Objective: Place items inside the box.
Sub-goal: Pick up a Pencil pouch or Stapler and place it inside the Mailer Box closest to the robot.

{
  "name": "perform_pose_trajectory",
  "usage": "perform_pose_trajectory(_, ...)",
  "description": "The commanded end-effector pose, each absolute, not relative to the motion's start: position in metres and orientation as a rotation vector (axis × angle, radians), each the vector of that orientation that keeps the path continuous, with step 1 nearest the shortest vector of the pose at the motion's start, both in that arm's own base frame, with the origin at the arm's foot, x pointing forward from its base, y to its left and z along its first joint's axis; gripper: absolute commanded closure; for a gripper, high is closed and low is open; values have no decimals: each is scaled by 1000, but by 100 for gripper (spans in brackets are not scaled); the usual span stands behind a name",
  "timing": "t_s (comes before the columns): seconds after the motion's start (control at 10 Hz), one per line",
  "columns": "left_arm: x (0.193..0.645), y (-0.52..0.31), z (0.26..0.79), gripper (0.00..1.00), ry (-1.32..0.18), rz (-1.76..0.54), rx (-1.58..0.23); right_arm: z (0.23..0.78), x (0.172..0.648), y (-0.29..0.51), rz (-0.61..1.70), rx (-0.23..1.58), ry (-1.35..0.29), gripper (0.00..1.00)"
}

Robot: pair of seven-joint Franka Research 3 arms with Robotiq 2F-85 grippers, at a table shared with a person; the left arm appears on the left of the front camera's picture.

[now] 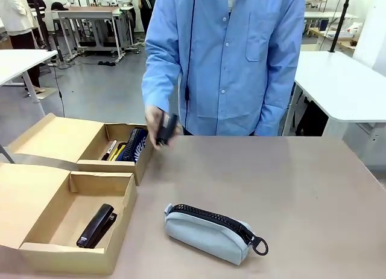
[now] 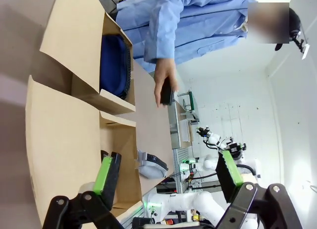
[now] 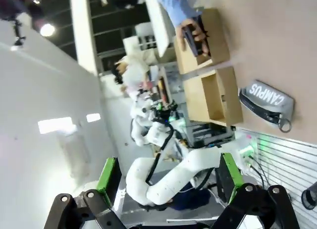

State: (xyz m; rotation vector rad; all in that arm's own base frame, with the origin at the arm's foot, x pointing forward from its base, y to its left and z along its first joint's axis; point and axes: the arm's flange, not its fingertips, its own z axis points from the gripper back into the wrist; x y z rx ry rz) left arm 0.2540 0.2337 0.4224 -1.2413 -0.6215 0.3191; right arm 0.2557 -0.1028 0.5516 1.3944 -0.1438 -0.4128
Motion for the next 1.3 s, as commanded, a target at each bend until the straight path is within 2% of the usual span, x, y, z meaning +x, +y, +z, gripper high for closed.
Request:
perform_pose_trajectory(0.0, 254, 232, 423, 0, -649, 303, -1257, 499, 261, -135, -201, 1502, -19, 0)
perform_pose_trajectory(0.2, 254, 232, 423, 0, -649, 303, -1257, 460, 241, -142, -197, 1440, -3, 0)
perform_pose_trajectory(0.3, 254, 232, 423, 0, -649, 303, -1257, 449, 246, -126, -360, 1315, -38, 0)
perform_pose_trajectory(0.4, 254, 232, 423, 0, -649, 303, -1257, 473, 243, -144, -251, 1517, -27, 0)
perform_pose_trajectory(1.2, 254, 232, 423, 0, -649, 303, -1257, 473, 243, -144, -251, 1517, -27, 0)
